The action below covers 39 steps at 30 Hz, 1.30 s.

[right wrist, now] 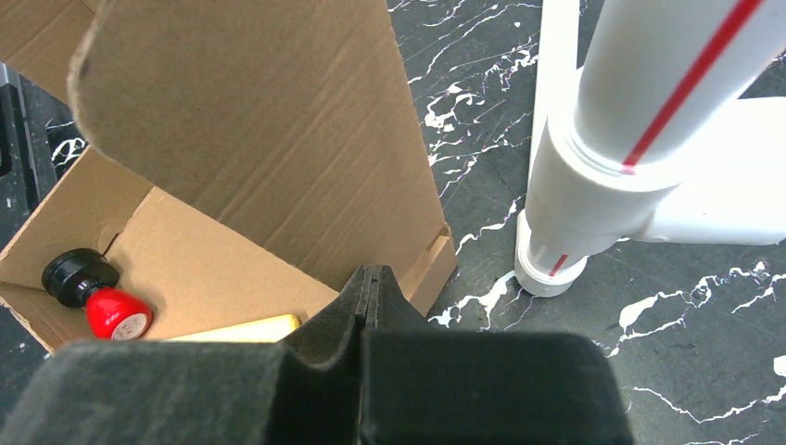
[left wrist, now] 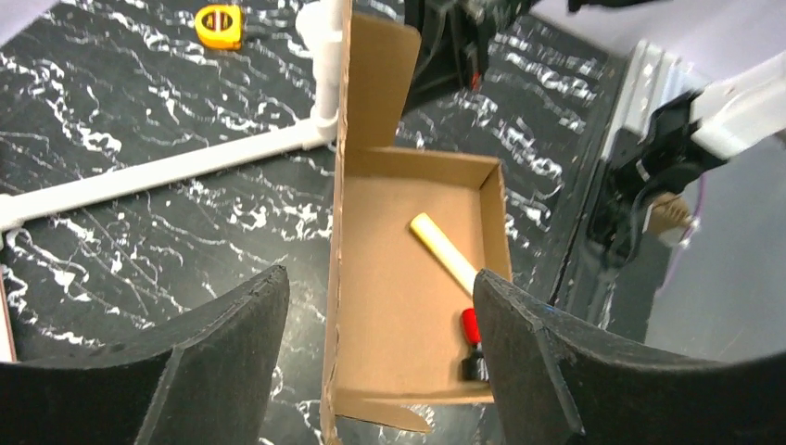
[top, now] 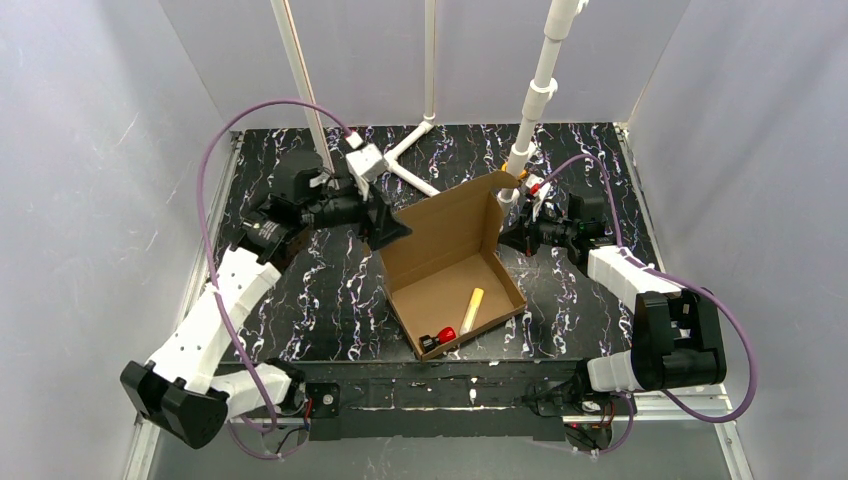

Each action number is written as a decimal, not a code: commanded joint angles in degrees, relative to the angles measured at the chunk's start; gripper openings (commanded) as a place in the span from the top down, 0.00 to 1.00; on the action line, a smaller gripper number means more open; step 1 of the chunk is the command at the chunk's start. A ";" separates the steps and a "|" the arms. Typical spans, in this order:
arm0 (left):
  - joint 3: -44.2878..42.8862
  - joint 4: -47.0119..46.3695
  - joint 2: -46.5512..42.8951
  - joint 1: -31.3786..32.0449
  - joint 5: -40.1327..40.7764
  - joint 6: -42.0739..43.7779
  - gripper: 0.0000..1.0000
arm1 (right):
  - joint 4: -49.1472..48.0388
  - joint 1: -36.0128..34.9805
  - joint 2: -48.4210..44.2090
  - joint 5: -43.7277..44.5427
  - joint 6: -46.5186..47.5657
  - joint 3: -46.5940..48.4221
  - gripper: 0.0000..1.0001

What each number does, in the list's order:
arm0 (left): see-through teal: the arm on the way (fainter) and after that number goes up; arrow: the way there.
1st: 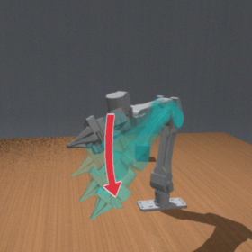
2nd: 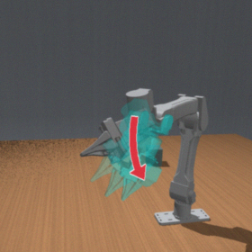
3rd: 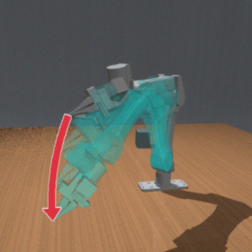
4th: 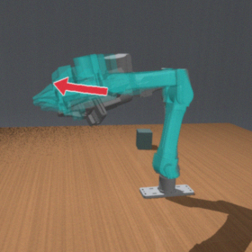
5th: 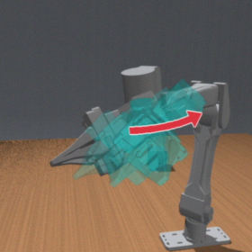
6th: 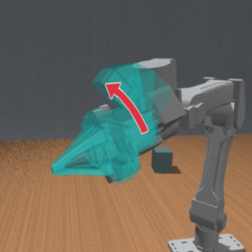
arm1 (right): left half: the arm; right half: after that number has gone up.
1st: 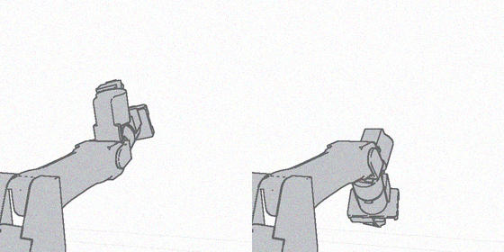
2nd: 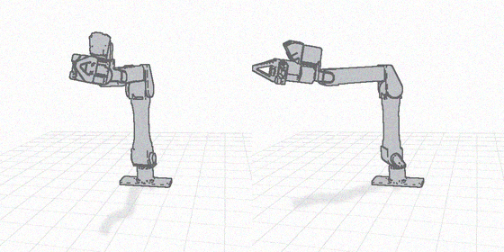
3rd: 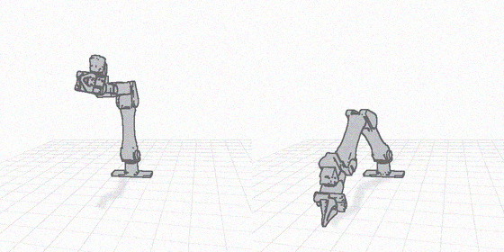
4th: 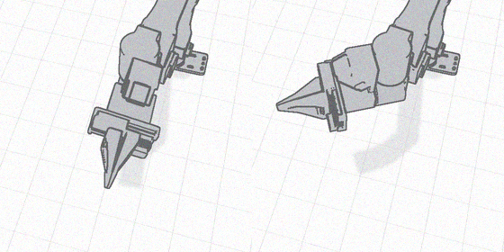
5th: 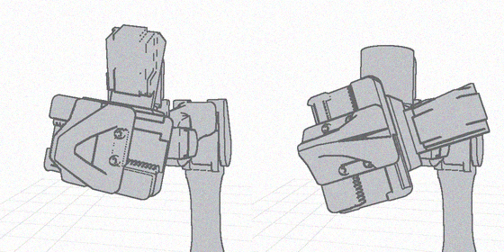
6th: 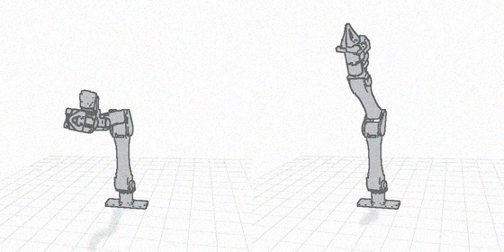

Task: Fold the paper box

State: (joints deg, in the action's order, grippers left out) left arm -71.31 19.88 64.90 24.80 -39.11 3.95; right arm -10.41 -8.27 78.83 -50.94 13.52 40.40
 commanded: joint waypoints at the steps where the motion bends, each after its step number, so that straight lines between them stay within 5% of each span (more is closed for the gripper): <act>1: -3.17 9.73 0.88 4.75 9.55 9.58 0.31 | -1.27 0.19 -0.09 -0.22 0.30 1.37 0.99; 6: -4.27 12.94 1.95 9.45 15.84 14.18 0.51 | -1.43 0.19 0.01 -0.37 0.20 1.35 0.99; 10: -3.95 13.39 1.39 14.07 22.85 17.96 0.80 | -1.61 0.19 0.01 -0.57 0.00 1.18 0.99; 15: -2.41 12.45 0.31 20.11 32.60 22.64 0.96 | -2.01 0.19 0.05 -1.02 -0.24 1.13 0.99; 30: 4.27 6.14 -4.05 22.14 34.45 23.15 1.00 | -5.50 -0.45 -0.62 -6.35 -6.14 -3.49 0.99; 39: 5.97 0.29 -5.09 22.14 34.97 31.48 1.00 | -14.14 -4.46 1.41 6.42 -8.97 -3.71 0.99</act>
State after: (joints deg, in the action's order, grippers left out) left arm -66.02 25.21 61.41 46.72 -4.89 29.54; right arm -17.85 -12.40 78.72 -49.93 6.20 33.50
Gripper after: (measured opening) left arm 0.015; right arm 0.024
